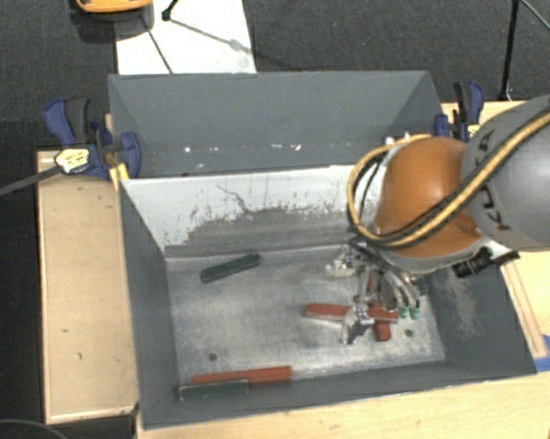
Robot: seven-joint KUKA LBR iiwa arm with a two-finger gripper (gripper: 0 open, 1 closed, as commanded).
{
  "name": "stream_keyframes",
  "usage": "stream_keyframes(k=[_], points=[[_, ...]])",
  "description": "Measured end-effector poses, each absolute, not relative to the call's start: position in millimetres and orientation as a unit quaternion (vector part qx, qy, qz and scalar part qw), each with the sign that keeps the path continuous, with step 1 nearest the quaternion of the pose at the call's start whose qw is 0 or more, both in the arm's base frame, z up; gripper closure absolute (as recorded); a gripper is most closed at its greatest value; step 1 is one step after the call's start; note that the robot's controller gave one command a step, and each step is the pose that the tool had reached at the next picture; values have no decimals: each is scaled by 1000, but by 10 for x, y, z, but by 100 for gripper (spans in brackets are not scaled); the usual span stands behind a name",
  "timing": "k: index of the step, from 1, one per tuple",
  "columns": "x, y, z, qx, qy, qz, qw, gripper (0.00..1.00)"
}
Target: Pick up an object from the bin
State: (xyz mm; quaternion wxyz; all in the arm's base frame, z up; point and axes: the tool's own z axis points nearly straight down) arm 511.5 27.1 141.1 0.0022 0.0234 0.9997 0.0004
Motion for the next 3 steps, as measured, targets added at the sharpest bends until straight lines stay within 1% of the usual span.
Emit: stream_keyframes(k=[1, 2, 3], points=[[5605, 163, 764, 41, 999, 1, 5, 100], [5605, 163, 764, 42, 999, 1, 5, 100], [5664, 351, 2185, 39, 999, 0, 1, 100]])
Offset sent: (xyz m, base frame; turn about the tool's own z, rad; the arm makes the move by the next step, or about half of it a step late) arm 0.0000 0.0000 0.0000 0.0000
